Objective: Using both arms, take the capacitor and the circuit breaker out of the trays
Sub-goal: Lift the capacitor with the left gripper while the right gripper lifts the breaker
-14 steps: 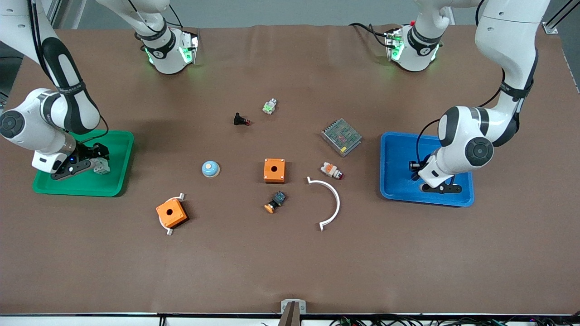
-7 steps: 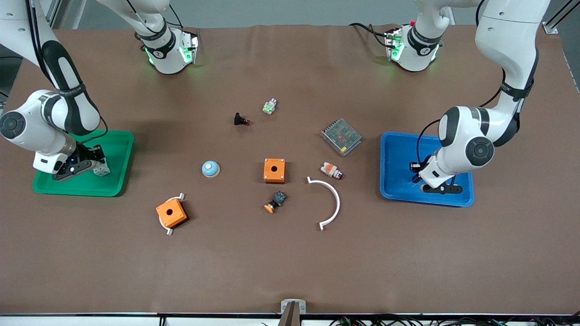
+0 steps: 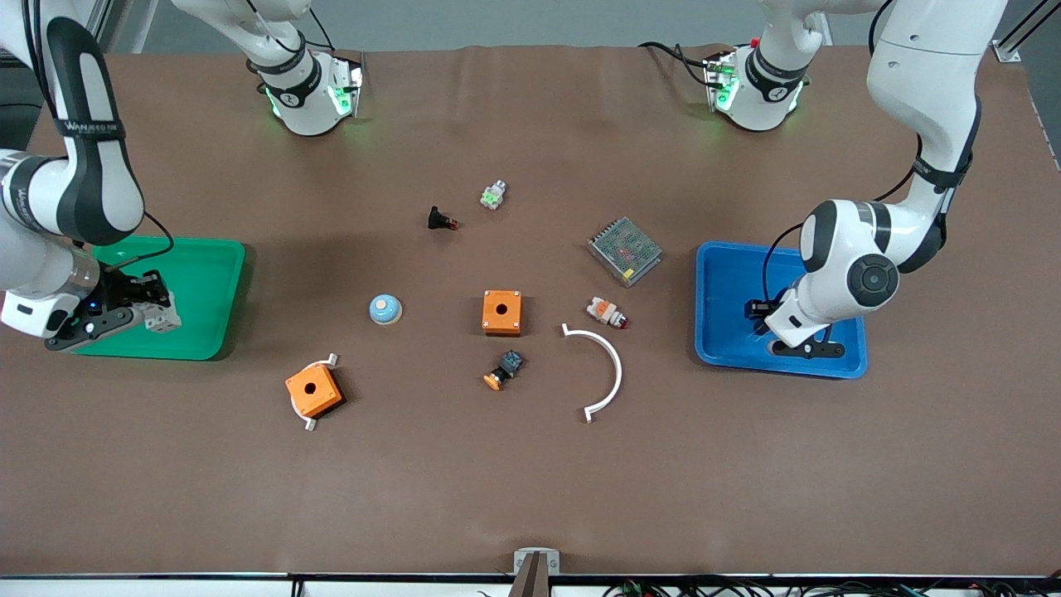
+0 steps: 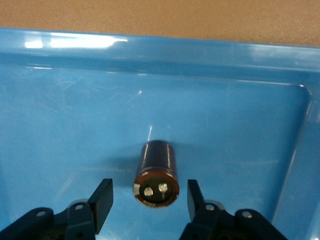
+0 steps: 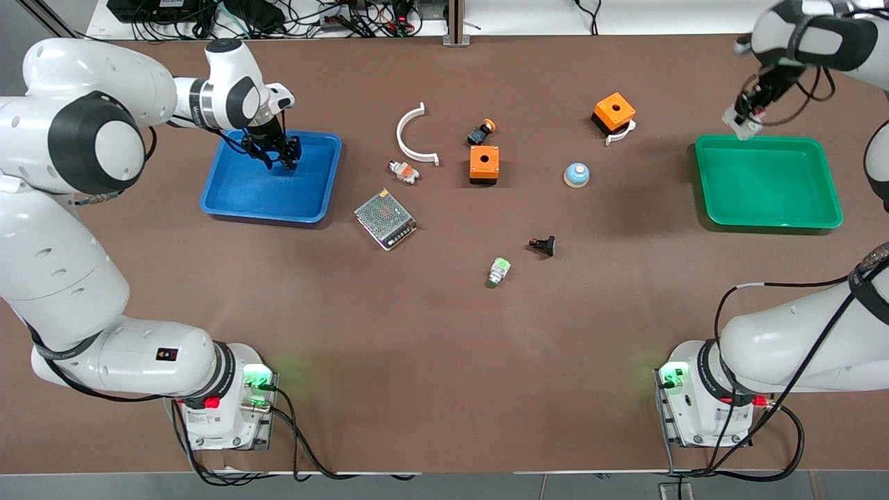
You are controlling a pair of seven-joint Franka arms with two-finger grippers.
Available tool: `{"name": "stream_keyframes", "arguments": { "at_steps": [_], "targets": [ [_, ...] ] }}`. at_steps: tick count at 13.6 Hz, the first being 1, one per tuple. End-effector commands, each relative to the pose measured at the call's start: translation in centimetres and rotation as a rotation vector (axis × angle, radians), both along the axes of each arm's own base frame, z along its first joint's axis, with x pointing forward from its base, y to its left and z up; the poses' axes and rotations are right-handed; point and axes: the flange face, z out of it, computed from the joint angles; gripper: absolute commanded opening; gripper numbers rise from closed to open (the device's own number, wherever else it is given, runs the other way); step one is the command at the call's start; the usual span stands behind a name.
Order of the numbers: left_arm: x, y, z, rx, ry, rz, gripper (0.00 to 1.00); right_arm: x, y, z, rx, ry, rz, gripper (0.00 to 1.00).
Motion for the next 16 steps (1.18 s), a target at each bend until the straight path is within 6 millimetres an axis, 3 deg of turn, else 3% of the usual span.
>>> {"name": "stream_keyframes", "arguments": {
  "at_steps": [1, 2, 5, 6, 8, 12, 15, 16],
  "targets": [
    [0.9, -0.1, 0.6, 0.011, -0.026, -0.009, 0.67, 1.4, 8.2, 1.3, -0.025, -0.005, -0.139, 0.02],
    [1.2, -0.1, 0.8, 0.011, -0.032, -0.009, 0.66, 1.4, 12.3, 1.2, -0.036, -0.011, -0.183, 0.02],
    [1.4, -0.1, 1.0, 0.010, -0.037, -0.007, 0.51, 0.5, 24.1, 0.7, -0.030, -0.035, -0.409, 0.02],
    [1.5, -0.1, 1.1, 0.009, -0.041, -0.006, 0.47, 0.2, 28.1, -0.3, -0.019, -0.027, -0.462, 0.02],
    [1.6, 0.0, 0.8, 0.010, -0.038, 0.002, 0.39, -0.3, 33.6, -2.1, -0.009, -0.017, -0.536, 0.02],
    [3.0, -0.3, 2.5, 0.008, -0.074, 0.048, 0.16, -1.8, 40.4, -7.4, 0.021, -0.030, -0.615, 0.02],
    [6.1, -2.8, 6.9, -0.005, -0.134, 0.130, 0.08, -1.9, 41.4, -10.6, 0.007, -0.035, -0.620, 0.02],
    [6.8, -4.9, 8.1, -0.020, -0.137, 0.175, 0.07, -2.0, 41.5, -11.3, 0.002, -0.029, -0.620, 0.02]
  ]
}}
